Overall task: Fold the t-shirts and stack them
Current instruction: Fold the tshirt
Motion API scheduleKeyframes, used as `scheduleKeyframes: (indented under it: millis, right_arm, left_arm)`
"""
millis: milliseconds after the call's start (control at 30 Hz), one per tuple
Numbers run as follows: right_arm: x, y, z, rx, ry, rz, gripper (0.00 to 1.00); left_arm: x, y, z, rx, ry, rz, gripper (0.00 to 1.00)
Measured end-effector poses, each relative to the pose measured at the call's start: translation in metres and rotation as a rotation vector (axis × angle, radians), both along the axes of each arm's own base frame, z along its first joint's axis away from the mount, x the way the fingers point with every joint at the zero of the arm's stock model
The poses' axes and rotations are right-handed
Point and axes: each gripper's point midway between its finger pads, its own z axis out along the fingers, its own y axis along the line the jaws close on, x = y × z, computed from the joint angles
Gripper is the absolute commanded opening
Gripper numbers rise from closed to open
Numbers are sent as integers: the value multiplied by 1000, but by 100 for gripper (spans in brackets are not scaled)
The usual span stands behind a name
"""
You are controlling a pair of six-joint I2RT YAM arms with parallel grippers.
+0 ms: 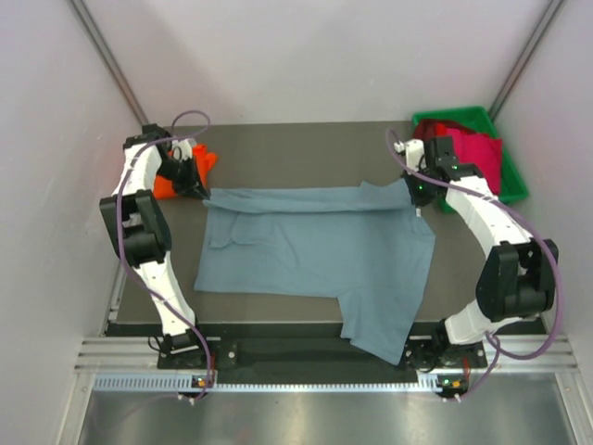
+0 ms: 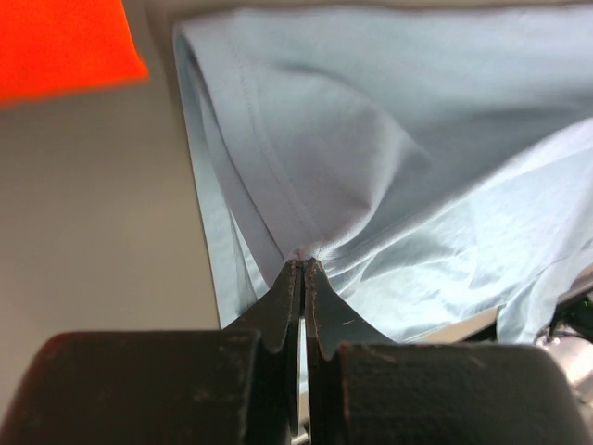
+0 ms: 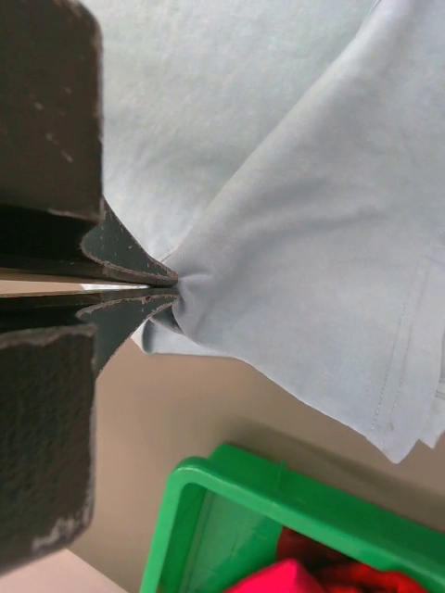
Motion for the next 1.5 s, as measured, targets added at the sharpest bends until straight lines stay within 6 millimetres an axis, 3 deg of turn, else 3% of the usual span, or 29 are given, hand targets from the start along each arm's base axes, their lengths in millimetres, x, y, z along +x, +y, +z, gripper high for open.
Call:
scheduleKeyframes:
  millis: [167, 400, 467, 533, 567, 633, 767, 1000, 1167, 1333, 1500]
  right_arm:
    - [-7, 7, -14, -3, 34, 21, 0]
    - [-18, 12, -39, -13, 109, 38, 0]
    - [-18, 12, -42, -14, 117, 40, 1]
    - [-19, 13, -45, -16, 127, 45, 13]
    - [-19, 14, -46, -18, 133, 50, 30]
    - [-23, 14, -49, -23, 154, 55, 46]
    - [-18, 14, -45, -32, 160, 58, 59]
    - [38, 23, -7, -14, 28, 52, 59]
    - [70, 34, -13, 21, 14, 41, 58]
    - [68, 40, -39, 46, 87, 36, 56]
    - [61, 41, -50, 56, 126, 36, 56]
  left_arm:
    - [-22, -3, -26, -8, 108, 22, 0]
    - [-27, 3, -33, 26, 138, 40, 0]
    - [-27, 3, -34, 30, 140, 44, 18]
    - [-28, 5, -35, 41, 144, 49, 29]
    - [-28, 7, -35, 49, 147, 53, 39]
    - [-27, 9, -35, 64, 147, 60, 42]
    - [-15, 14, -24, 87, 102, 68, 45]
    - [18, 10, 3, 78, -26, 49, 40]
    - [26, -12, -20, 34, 6, 0, 35]
    - [26, -39, -55, 17, 74, -64, 34]
    - [30, -55, -69, 19, 91, -106, 34]
